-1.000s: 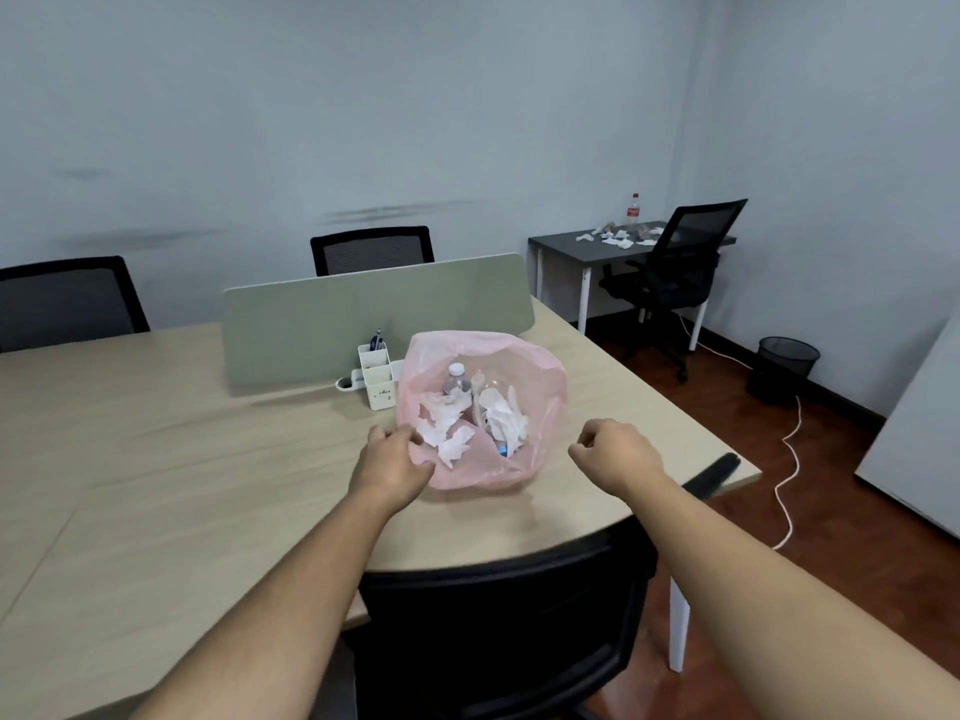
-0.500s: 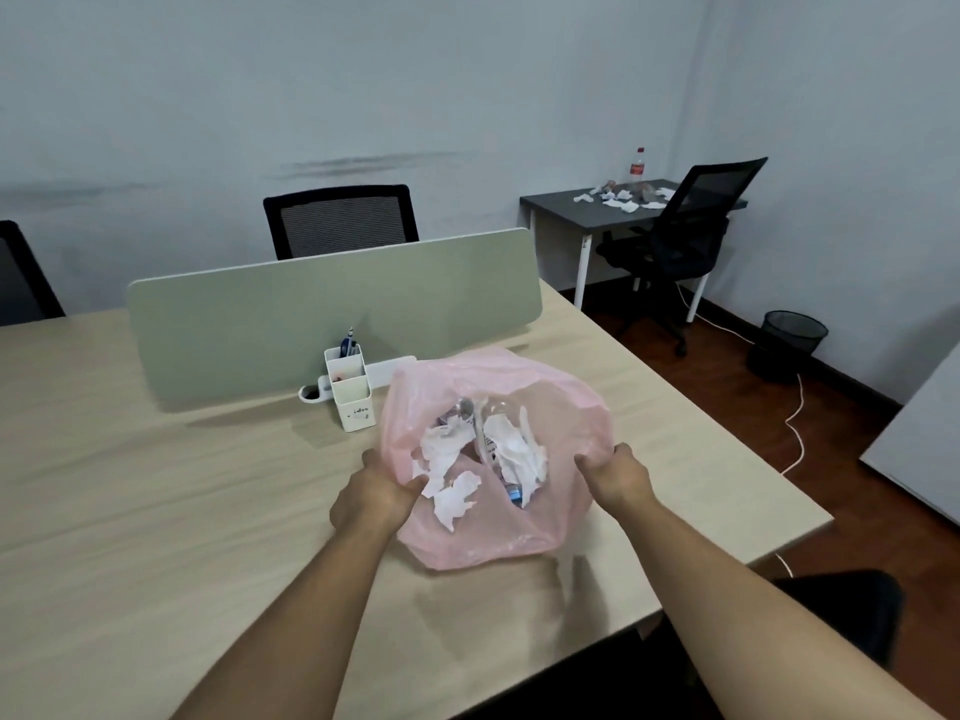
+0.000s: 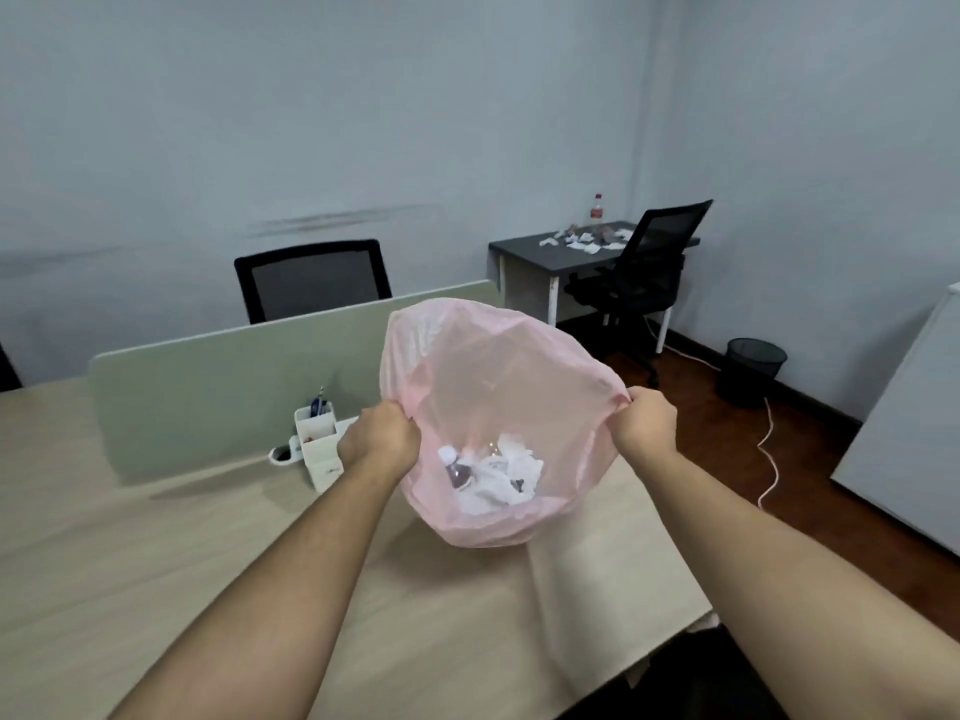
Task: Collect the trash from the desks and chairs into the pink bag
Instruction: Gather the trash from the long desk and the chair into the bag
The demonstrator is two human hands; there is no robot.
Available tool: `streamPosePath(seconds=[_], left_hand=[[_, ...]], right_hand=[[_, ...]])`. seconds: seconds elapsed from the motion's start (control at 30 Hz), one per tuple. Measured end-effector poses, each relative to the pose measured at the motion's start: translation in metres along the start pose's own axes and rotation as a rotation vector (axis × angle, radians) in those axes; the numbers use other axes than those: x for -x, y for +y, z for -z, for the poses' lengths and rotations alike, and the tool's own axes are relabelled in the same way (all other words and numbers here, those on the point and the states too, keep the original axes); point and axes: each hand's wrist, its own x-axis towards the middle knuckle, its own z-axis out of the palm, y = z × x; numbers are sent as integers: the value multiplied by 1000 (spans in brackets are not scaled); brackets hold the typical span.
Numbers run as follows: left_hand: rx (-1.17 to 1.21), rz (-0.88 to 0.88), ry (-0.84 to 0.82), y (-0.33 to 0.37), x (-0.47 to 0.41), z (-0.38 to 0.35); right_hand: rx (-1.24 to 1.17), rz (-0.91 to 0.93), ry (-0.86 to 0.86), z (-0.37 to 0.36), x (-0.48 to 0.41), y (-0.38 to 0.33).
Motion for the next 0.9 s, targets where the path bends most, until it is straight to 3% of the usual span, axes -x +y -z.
streamPosePath(seconds=[0.23,0.53,0.9], left_hand=[[46,-179,-36,107,5,-5],[91,-356,-60,315,35,-47],[96,-357,-77,530,64,-119]], right_hand=[[-35,1,133,99,-47,18],[-19,-46,365,256,-148,116],[34,-4,358,392,-304,232]])
